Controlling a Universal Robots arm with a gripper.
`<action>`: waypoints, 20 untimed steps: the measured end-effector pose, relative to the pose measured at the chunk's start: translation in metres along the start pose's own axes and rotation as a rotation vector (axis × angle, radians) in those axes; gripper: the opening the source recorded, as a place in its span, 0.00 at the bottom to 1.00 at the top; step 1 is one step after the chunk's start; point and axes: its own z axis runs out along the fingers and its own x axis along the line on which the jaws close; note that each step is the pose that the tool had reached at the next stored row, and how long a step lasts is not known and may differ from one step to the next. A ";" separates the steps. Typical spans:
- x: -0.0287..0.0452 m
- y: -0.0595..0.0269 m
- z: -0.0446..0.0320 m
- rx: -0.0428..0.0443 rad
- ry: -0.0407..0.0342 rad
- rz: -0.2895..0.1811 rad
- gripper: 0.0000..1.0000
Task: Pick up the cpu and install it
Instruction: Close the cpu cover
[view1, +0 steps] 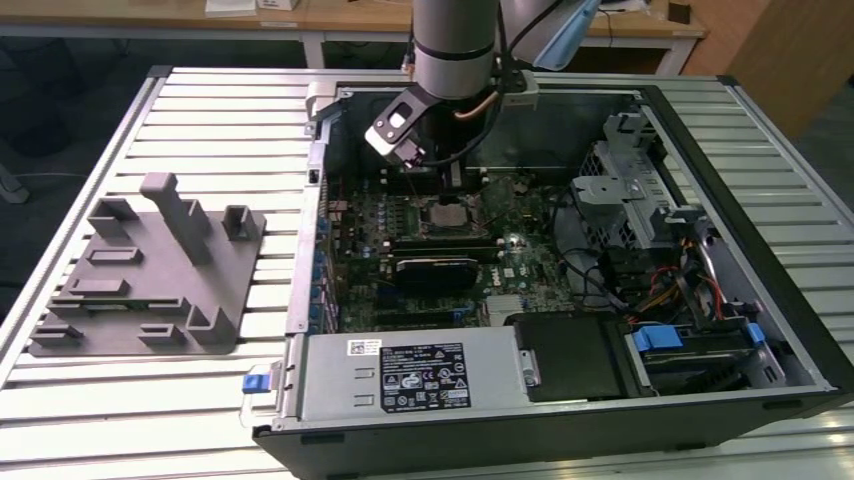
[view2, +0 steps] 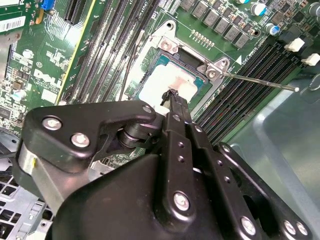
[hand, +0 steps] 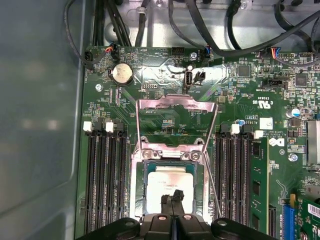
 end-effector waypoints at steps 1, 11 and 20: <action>0.0000 0.0000 -0.0001 0.0000 -0.0001 0.000 0.11; 0.0000 0.0001 -0.0021 0.0003 -0.0004 0.000 0.11; 0.0004 0.0012 -0.0198 0.0001 0.0000 0.000 0.11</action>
